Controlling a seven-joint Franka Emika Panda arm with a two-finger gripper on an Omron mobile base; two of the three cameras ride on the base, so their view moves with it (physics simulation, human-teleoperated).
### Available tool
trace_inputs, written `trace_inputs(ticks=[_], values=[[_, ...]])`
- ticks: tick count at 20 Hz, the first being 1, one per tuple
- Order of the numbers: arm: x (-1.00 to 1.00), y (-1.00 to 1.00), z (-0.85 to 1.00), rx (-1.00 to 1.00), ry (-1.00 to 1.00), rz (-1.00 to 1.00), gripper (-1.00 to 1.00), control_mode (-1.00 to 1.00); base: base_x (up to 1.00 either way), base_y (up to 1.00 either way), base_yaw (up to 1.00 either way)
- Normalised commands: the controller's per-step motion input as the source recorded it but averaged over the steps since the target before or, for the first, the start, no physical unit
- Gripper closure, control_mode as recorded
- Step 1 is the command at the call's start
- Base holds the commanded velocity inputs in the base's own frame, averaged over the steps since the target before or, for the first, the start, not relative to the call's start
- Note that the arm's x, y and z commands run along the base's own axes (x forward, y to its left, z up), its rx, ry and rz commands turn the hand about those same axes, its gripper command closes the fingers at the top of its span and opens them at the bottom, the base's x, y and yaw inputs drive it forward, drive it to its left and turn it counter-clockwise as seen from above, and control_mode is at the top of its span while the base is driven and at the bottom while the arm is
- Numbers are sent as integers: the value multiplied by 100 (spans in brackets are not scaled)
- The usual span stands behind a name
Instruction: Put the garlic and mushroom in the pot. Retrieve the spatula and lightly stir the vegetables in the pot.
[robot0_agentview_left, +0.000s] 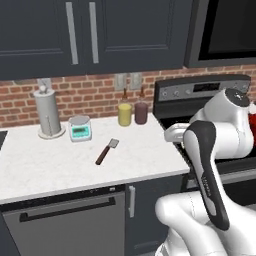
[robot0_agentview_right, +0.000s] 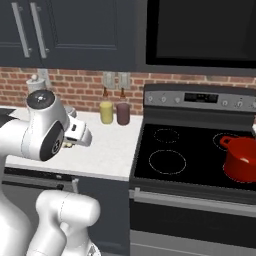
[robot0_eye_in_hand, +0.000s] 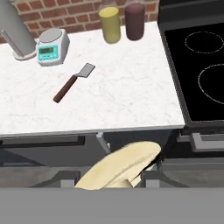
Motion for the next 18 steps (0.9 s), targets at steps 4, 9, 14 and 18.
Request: trace_inputs(ticks=[4, 9, 14, 18], values=[[0, 0, 0, 0, 0, 0, 100, 100, 0, -85, -3], [0, 0, 0, 0, 0, 0, 100, 100, 6, -91, -1], [0, 0, 0, 0, 0, 0, 100, 100, 1, -100, -3], [0, 0, 0, 0, 0, 0, 100, 100, 26, -93, -2]])
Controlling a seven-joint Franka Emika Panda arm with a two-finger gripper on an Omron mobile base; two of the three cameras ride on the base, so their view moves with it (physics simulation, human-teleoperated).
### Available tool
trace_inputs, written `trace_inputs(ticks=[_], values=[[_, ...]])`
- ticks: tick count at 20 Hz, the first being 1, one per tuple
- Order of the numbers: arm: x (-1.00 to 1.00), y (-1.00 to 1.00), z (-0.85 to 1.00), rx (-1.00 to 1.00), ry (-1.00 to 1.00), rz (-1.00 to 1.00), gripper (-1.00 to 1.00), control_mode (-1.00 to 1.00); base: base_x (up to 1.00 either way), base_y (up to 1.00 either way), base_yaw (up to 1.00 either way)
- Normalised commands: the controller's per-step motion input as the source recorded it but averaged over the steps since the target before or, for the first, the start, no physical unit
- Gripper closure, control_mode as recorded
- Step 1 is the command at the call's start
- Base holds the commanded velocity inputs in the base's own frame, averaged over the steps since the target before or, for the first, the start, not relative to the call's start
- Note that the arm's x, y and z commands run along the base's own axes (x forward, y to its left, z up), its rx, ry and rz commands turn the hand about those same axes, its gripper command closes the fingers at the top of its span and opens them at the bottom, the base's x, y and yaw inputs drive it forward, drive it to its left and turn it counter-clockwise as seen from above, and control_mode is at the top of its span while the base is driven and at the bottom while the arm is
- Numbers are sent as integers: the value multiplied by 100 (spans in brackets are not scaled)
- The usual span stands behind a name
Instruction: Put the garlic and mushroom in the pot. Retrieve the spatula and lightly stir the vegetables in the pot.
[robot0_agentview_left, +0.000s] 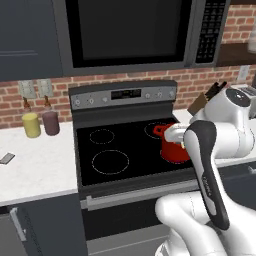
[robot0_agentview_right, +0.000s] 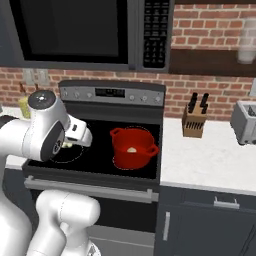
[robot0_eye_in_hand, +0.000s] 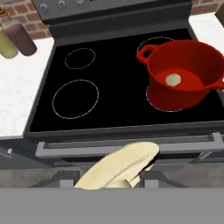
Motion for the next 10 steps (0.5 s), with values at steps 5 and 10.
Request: trace_inputs(ticks=[5, 10], values=[[0, 0, 0, 0, 0, 0, 100, 100, 55, -69, 0], [49, -1, 0, 0, 19, 0, 100, -100, 13, -7, 0]])
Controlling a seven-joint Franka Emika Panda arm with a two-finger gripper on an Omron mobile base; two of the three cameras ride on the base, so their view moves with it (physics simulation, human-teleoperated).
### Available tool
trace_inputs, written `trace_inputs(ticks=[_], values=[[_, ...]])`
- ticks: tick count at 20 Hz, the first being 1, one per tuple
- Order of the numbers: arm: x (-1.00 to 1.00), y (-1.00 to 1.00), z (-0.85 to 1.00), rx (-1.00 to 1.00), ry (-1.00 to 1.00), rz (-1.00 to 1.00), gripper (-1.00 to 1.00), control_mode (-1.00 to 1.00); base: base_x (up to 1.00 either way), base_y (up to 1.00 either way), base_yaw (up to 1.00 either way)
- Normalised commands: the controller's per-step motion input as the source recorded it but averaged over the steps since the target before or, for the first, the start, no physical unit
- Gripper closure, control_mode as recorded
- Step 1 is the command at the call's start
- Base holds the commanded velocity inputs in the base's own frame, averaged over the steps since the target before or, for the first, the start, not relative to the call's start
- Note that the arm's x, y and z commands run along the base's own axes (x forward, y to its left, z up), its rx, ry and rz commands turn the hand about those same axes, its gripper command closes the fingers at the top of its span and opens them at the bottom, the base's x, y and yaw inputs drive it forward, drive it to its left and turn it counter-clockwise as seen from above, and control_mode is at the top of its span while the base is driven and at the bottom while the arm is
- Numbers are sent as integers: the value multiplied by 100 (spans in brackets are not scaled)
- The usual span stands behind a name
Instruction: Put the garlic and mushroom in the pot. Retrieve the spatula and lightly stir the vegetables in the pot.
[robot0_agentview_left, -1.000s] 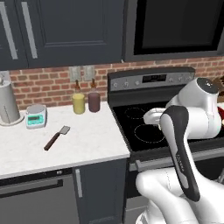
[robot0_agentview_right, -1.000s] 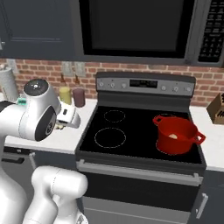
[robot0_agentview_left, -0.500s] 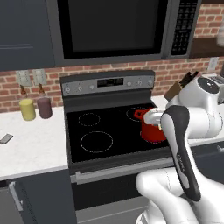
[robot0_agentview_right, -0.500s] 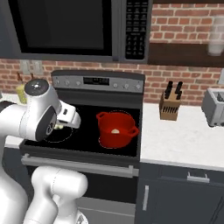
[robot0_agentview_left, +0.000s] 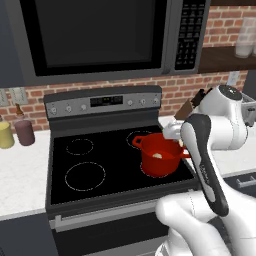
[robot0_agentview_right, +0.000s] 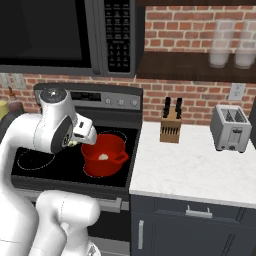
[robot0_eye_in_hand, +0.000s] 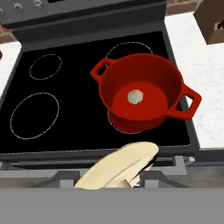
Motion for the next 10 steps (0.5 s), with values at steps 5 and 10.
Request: trace_inputs(ticks=[5, 10], values=[[53, 0, -8, -1, 20, 0, 100, -100, 0, 0, 0], [66, -7, -24, 0, 24, 0, 100, -100, 0, 0, 0]])
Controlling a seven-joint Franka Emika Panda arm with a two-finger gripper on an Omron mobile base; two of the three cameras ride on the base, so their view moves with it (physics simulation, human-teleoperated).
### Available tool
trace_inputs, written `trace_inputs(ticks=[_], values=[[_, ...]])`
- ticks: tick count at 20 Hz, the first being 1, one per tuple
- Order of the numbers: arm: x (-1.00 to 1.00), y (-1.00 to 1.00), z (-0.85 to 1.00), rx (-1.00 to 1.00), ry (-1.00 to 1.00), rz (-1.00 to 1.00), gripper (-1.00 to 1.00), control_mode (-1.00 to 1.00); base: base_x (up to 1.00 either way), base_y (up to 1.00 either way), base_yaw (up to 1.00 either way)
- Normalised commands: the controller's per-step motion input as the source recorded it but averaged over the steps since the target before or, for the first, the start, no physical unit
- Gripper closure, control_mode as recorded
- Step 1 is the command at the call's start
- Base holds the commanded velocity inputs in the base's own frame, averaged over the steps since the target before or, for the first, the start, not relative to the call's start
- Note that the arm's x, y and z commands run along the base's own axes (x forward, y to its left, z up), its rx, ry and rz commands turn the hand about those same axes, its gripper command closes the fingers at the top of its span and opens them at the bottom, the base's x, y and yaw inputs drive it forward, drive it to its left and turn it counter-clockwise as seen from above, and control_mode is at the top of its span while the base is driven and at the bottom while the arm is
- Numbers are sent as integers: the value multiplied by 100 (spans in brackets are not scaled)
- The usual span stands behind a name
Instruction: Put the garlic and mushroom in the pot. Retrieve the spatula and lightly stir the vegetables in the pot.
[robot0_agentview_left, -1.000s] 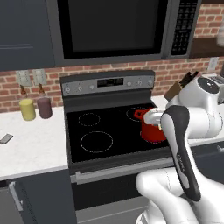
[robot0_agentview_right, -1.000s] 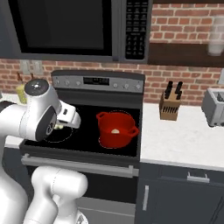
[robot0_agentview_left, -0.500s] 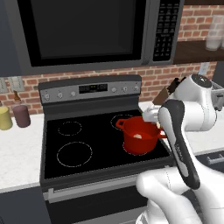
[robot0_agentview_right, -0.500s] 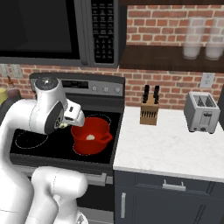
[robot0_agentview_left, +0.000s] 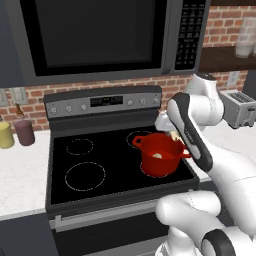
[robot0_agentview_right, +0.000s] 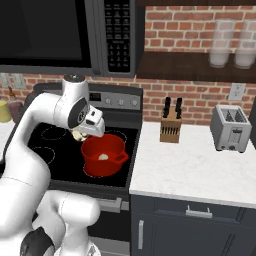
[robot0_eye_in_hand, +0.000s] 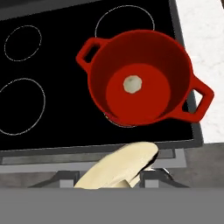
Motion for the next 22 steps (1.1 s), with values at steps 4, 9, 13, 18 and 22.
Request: trace_inputs(ticks=[4, 9, 13, 18, 22], values=[[58, -2, -40, 0, 20, 0, 100, -100, 0, 0, 0], [43, -22, -58, -1, 9, 0, 100, -100, 0, 0, 0], [45, -17, -68, -5, 1, 0, 100, -100, 0, 0, 0], [41, -4, -65, -6, 0, 0, 100, -100, 0, 0, 0], [32, 0, -35, -1, 1, 0, 100, -100, 0, 0, 0]])
